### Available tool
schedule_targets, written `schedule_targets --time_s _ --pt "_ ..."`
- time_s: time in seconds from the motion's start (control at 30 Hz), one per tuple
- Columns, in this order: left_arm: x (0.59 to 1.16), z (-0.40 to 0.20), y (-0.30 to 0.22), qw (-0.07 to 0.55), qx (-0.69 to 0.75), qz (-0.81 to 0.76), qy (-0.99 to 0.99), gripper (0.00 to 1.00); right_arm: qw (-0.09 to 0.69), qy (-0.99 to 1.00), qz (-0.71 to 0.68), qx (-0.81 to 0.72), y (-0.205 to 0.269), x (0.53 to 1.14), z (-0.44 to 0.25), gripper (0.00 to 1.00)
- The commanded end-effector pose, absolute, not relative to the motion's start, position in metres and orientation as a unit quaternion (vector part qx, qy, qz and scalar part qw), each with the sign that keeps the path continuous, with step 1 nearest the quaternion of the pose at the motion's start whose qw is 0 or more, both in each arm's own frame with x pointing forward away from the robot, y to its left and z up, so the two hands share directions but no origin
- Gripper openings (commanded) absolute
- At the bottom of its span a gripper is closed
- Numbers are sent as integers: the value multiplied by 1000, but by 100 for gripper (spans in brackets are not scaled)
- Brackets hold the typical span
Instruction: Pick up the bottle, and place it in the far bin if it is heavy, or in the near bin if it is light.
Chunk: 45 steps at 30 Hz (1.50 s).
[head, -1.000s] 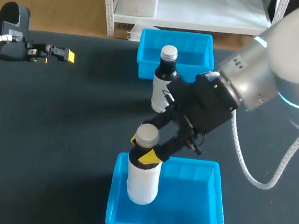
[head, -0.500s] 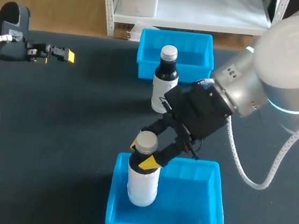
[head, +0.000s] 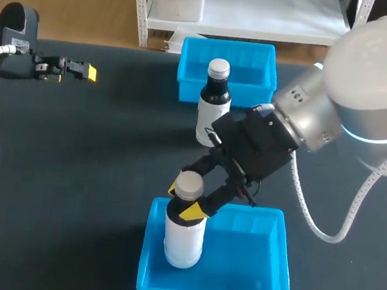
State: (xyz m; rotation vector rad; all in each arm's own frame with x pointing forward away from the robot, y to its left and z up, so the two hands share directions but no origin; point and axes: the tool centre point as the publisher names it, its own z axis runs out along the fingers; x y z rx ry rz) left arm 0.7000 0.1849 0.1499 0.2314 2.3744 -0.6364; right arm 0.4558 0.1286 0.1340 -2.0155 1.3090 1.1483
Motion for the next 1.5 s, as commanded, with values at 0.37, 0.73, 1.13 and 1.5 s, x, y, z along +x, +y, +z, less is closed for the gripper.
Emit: schedule_targets --time_s 0.37,0.73,1.13,1.5 --pt "700 150 185 330 88 -243 908 100 228 478 417 -738 125 457 133 100" --pt "700 150 185 330 88 -243 908 100 218 534 377 -725 72 495 134 100" --pt "700 150 185 330 88 -243 908 100 245 647 319 -648 -3 594 129 100" --pt "700 150 185 330 88 -243 908 100 291 666 298 -619 -12 691 127 100"
